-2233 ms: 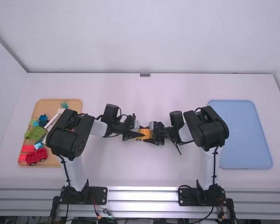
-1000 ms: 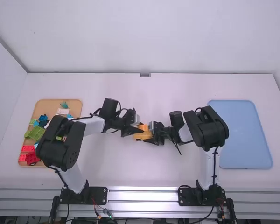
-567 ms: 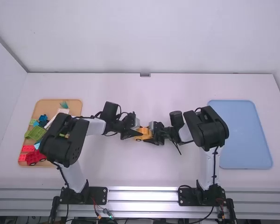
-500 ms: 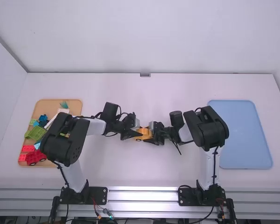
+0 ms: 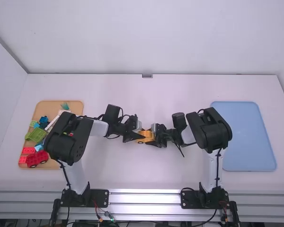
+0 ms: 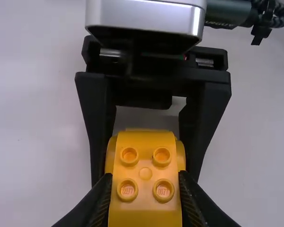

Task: Assemble lego blocks to make yellow taxi

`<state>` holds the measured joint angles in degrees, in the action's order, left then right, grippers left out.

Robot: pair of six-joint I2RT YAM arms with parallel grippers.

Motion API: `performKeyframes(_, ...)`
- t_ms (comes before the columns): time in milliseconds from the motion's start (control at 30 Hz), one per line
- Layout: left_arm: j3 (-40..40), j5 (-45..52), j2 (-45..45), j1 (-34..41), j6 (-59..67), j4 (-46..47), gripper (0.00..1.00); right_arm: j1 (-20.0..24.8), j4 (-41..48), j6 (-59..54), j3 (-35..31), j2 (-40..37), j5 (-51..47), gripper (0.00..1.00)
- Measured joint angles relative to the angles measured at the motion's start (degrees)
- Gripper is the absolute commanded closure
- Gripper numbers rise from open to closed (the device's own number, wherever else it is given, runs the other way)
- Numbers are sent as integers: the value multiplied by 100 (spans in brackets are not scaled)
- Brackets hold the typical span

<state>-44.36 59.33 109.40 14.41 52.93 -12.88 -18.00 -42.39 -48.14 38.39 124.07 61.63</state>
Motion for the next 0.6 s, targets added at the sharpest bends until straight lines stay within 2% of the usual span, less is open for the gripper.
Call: performKeyframes(600,92,-72,-2,76,2,-136,98,2,-7,-24,-7,0,26,53)
